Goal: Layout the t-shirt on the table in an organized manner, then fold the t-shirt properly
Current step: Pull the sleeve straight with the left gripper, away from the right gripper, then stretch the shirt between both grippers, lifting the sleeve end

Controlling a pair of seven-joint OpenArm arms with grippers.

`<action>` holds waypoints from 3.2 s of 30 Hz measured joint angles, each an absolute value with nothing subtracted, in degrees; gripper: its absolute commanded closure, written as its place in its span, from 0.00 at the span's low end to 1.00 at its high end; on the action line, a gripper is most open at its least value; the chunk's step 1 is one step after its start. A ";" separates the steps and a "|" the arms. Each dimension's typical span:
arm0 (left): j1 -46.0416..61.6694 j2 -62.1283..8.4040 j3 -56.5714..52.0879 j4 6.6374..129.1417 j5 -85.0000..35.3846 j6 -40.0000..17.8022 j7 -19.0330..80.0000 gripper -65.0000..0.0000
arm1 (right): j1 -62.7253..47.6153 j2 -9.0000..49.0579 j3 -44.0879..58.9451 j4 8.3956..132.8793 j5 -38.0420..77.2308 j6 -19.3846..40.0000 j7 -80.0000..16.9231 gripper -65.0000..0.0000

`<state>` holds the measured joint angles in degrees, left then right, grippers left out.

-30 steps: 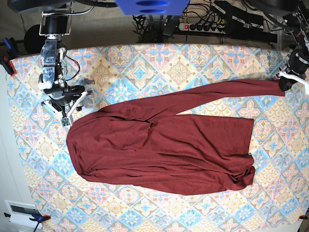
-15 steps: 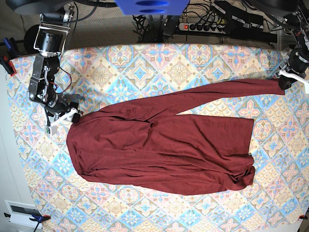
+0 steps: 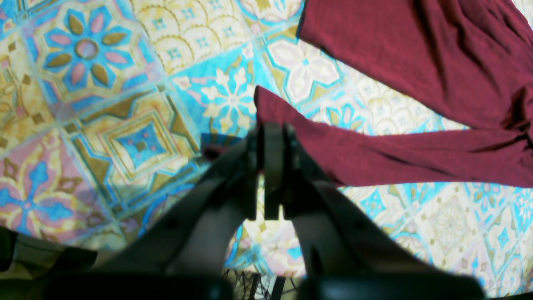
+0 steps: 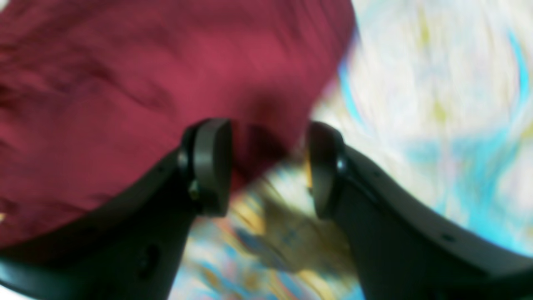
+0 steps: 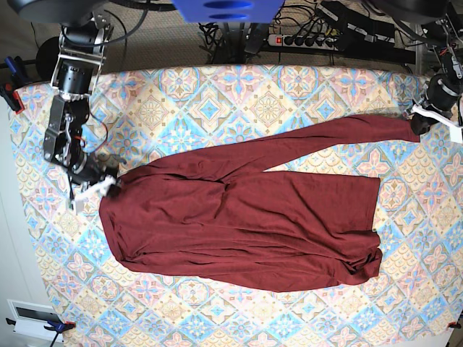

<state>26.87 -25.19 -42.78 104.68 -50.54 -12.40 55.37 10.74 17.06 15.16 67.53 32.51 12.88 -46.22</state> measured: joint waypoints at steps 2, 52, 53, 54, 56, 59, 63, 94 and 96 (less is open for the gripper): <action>26.85 -25.23 -42.78 104.68 -50.57 -12.43 55.33 1.00 | 11.14 17.41 15.20 66.11 33.36 13.13 -46.39 0.57; 45.06 -44.10 -16.67 111.33 -6.39 -17.10 37.98 1.00 | 4.08 22.68 25.23 75.75 32.97 12.86 -54.94 0.99; 45.10 -43.42 -16.62 111.04 -5.02 -17.17 38.02 1.00 | 3.90 22.70 25.23 75.75 33.01 12.88 -55.16 0.99; 45.15 -42.81 -16.62 110.87 -4.16 -17.34 38.19 1.00 | 3.60 22.72 25.23 75.77 33.01 12.91 -55.02 0.99; 45.25 -41.76 -16.60 110.87 -2.09 -17.17 38.15 1.00 | 2.96 22.72 25.23 75.77 33.04 12.91 -54.92 0.99; 45.30 -41.12 -16.47 110.89 -1.52 -17.30 37.93 1.00 | 2.50 22.72 25.23 75.75 32.86 12.88 -55.33 0.99; 48.05 -41.93 -15.51 111.81 -1.74 -17.19 37.69 1.00 | 1.72 23.07 25.21 76.25 33.01 12.88 -56.40 0.99; 43.72 -39.18 -12.93 111.90 -9.76 -17.19 47.00 0.94 | -0.03 24.12 25.12 81.01 32.86 12.88 -57.04 0.99; 43.81 -38.72 -14.15 111.90 -10.94 -17.47 46.96 0.93 | -0.01 24.10 25.12 81.01 32.88 12.88 -57.04 0.99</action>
<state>43.81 -38.72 -14.15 111.90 -10.94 -17.47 46.96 -0.01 24.10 25.12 81.01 32.88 12.88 -57.04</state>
